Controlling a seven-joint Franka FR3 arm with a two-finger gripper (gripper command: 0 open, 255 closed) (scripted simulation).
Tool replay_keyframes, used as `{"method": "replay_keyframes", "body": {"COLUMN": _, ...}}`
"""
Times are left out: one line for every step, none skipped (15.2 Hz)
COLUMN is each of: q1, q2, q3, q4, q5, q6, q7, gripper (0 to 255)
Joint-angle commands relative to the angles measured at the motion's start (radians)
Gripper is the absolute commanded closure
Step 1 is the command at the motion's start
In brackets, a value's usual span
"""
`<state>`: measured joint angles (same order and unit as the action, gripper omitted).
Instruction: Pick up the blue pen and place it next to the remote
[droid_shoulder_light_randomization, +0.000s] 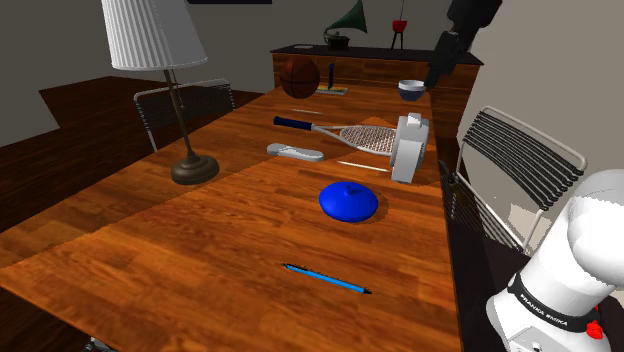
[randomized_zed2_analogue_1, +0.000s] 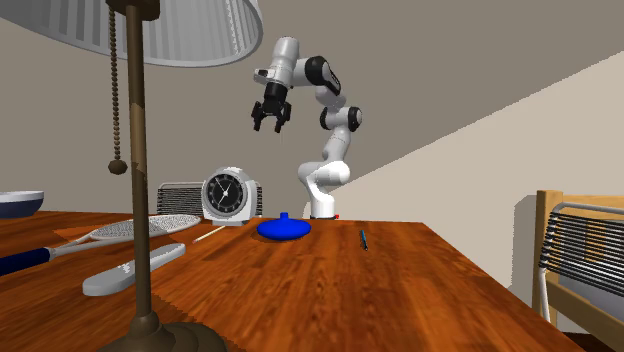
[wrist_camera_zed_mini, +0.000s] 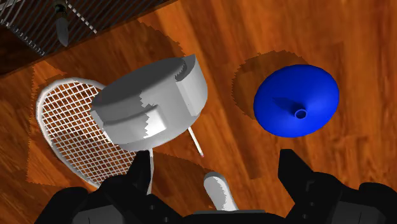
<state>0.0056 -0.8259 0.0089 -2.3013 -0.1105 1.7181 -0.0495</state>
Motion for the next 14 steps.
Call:
{"method": "replay_keyframes", "body": {"q1": 0.0, "q2": 0.0, "q3": 0.0, "q4": 0.0, "q5": 0.0, "q6": 0.0, "q7": 0.0, "gripper": 0}}
{"method": "replay_keyframes", "body": {"q1": 0.009, "q2": 0.007, "q3": 0.014, "q4": -0.013, "q5": 0.009, "q6": 0.009, "q7": 0.009, "gripper": 0}}
{"method": "replay_keyframes", "body": {"q1": 0.018, "q2": 0.014, "q3": 0.028, "q4": -0.026, "q5": 0.018, "q6": 0.018, "q7": 0.019, "gripper": 0}}
{"method": "replay_keyframes", "body": {"q1": 0.027, "q2": 0.022, "q3": 0.042, "q4": -0.039, "q5": 0.027, "q6": 0.027, "q7": 0.028, "gripper": 0}}
{"method": "replay_keyframes", "body": {"q1": 0.036, "q2": 0.031, "q3": 0.056, "q4": -0.051, "q5": 0.036, "q6": 0.037, "q7": 0.037, "gripper": 0}}
{"method": "replay_keyframes", "body": {"q1": 0.046, "q2": 0.041, "q3": 0.07, "q4": -0.062, "q5": 0.046, "q6": 0.047, "q7": 0.047, "gripper": 0}}
{"method": "replay_keyframes", "body": {"q1": 0.055, "q2": 0.051, "q3": 0.085, "q4": -0.072, "q5": 0.055, "q6": 0.057, "q7": 0.056, "gripper": 0}}
{"method": "replay_keyframes", "body": {"q1": 0.065, "q2": 0.062, "q3": 0.099, "q4": -0.082, "q5": 0.065, "q6": 0.067, "q7": 0.065, "gripper": 0}}
{"method": "replay_keyframes", "body": {"q1": 0.074, "q2": 0.073, "q3": 0.113, "q4": -0.091, "q5": 0.074, "q6": 0.077, "q7": 0.074, "gripper": 0}}
{"method": "replay_keyframes", "body": {"q1": 0.084, "q2": 0.086, "q3": 0.128, "q4": -0.1, "q5": 0.084, "q6": 0.088, "q7": 0.083, "gripper": 0}}
{"method": "replay_keyframes", "body": {"q1": 0.093, "q2": 0.099, "q3": 0.142, "q4": -0.108, "q5": 0.094, "q6": 0.099, "q7": 0.092, "gripper": 0}}
{"method": "replay_keyframes", "body": {"q1": 0.103, "q2": 0.112, "q3": 0.157, "q4": -0.116, "q5": 0.104, "q6": 0.109, "q7": 0.101, "gripper": 0}}
{"method": "replay_keyframes", "body": {"q1": 0.113, "q2": 0.127, "q3": 0.171, "q4": -0.122, "q5": 0.113, "q6": 0.121, "q7": 0.11, "gripper": 0}}
{"method": "replay_keyframes", "body": {"q1": 0.122, "q2": 0.142, "q3": 0.186, "q4": -0.128, "q5": 0.123, "q6": 0.132, "q7": 0.119, "gripper": 0}}
